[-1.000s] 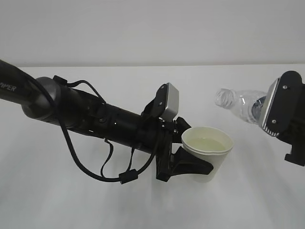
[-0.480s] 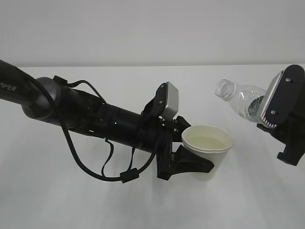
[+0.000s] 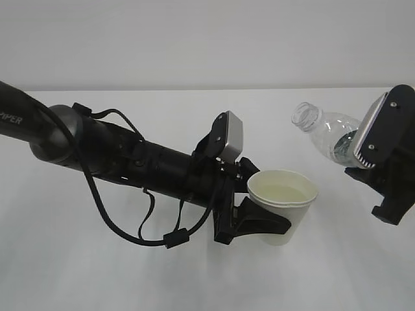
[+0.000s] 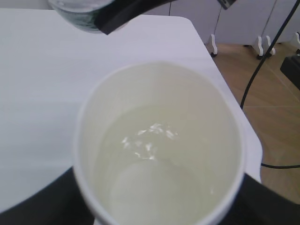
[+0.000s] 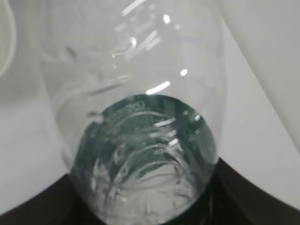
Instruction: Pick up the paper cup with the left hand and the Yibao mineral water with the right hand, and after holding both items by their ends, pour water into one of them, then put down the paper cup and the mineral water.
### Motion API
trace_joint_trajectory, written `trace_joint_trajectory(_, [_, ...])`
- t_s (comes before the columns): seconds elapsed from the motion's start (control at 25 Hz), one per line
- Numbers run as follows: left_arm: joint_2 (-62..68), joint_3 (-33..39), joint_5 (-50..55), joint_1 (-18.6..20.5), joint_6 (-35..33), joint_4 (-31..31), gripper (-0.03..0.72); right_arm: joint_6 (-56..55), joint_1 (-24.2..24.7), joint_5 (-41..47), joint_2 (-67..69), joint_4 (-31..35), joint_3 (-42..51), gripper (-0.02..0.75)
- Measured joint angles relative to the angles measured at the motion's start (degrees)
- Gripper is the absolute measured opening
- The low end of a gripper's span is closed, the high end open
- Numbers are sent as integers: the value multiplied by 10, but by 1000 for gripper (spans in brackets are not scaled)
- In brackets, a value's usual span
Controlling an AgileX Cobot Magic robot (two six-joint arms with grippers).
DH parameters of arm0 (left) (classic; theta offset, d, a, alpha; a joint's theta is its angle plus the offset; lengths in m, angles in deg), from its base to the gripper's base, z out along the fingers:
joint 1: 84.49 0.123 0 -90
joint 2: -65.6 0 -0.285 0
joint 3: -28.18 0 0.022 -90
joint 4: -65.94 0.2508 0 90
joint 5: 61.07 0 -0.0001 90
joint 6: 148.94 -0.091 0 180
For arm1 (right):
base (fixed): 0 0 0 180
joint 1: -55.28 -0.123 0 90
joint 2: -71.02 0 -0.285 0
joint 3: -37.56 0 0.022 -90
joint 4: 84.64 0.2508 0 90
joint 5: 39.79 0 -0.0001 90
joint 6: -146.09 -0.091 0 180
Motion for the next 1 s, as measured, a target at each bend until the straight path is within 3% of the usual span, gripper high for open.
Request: trace_joint_trajectory(1.0, [0, 0, 0, 0, 0, 0, 477, -2, 0, 0, 0, -6, -7, 429])
